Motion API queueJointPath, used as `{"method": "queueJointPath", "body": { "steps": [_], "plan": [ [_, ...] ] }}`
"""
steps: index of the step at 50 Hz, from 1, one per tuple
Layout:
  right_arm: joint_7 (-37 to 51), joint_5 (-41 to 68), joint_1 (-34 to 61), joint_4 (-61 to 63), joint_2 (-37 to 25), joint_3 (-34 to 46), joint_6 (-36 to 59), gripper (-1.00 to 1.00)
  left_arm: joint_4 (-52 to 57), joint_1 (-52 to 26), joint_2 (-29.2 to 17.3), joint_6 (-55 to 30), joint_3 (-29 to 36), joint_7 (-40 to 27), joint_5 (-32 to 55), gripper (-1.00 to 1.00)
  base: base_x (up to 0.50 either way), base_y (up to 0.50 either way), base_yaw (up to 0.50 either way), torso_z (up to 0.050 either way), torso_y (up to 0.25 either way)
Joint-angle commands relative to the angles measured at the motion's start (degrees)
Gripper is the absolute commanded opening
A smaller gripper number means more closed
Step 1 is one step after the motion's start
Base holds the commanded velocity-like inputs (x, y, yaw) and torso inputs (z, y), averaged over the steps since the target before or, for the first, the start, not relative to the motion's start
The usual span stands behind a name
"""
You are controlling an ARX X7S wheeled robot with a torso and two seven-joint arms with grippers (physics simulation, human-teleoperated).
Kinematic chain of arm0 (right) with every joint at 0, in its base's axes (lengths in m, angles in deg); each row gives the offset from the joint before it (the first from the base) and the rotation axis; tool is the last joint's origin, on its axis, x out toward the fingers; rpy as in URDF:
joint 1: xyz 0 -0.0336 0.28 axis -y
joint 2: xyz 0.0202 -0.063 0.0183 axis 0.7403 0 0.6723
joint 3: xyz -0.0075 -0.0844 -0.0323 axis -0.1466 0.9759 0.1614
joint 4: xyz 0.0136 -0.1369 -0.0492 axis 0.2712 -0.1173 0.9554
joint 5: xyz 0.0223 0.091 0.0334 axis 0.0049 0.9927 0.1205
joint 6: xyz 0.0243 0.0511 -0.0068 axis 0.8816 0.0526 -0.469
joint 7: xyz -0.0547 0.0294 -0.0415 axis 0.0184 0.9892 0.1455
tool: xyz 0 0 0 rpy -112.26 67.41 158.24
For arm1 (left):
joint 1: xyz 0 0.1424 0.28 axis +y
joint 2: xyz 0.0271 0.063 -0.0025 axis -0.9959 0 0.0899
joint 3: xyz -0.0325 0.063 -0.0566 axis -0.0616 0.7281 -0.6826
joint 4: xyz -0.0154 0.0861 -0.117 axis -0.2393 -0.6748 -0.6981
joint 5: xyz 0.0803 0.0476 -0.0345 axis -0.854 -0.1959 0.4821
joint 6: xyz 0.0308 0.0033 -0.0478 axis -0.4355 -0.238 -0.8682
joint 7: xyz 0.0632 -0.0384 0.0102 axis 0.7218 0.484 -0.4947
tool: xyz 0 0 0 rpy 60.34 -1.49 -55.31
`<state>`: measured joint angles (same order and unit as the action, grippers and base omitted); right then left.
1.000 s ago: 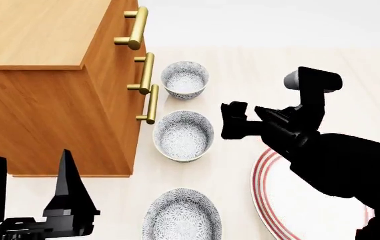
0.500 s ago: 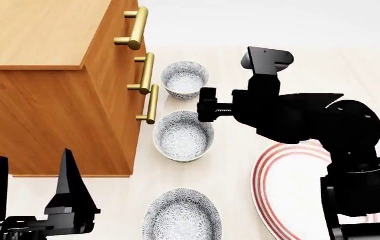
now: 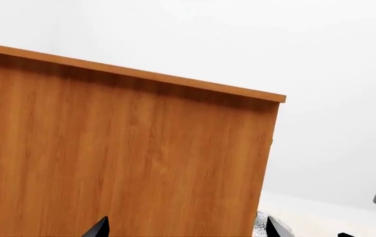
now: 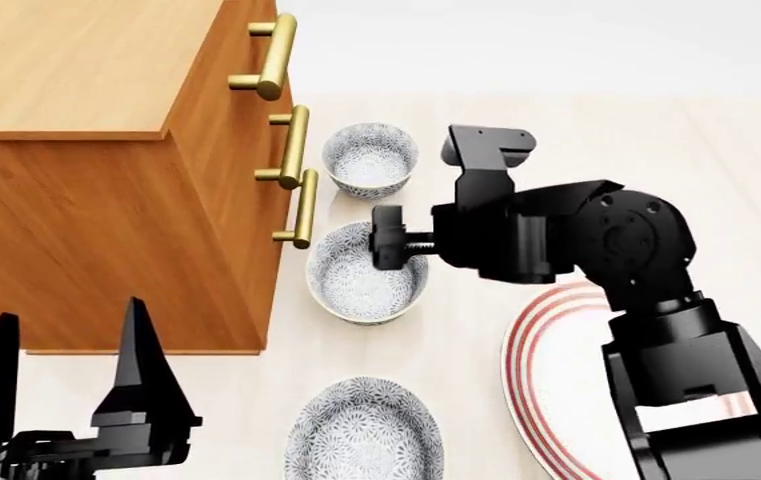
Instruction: Put the bowl in the middle on the plate.
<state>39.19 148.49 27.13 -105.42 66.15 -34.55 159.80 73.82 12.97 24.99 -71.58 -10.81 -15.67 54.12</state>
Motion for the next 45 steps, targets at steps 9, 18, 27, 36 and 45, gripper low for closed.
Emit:
{"method": "queueJointPath", "body": {
  "steps": [9, 18, 27, 36, 45],
  "plan": [
    [-5.3, -1.9, -0.4, -4.8, 0.9, 3.2, -2.6, 1.0, -0.1, 0.0, -0.4, 0.2, 0.4, -0.3, -0.1, 1.0, 0.0, 0.0, 0.0, 0.0, 0.0],
    [-6.5, -2.2, -0.9, -5.9, 0.7, 3.8, -3.3, 1.0, -0.3, -0.1, -0.5, 0.4, 0.6, -0.4, -0.2, 1.0, 0.0, 0.0, 0.0, 0.0, 0.0],
    [-7.4, -2.5, -1.7, -6.3, 0.4, 4.5, -3.9, 1.0, -0.3, -0.1, -0.7, 0.3, 0.7, -0.7, -0.3, 1.0, 0.0, 0.0, 0.0, 0.0, 0.0],
    [-8.6, -3.2, -2.2, -7.2, 0.0, 5.2, -5.1, 1.0, -0.2, 0.1, -0.9, 0.6, 0.8, -0.7, -0.3, 1.0, 0.0, 0.0, 0.0, 0.0, 0.0],
    [-10.2, -3.8, -2.3, -8.4, 0.0, 6.1, -5.9, 1.0, -0.3, 0.0, -1.0, 0.8, 1.0, -0.9, -0.5, 1.0, 0.0, 0.0, 0.0, 0.0, 0.0]
  ]
}}
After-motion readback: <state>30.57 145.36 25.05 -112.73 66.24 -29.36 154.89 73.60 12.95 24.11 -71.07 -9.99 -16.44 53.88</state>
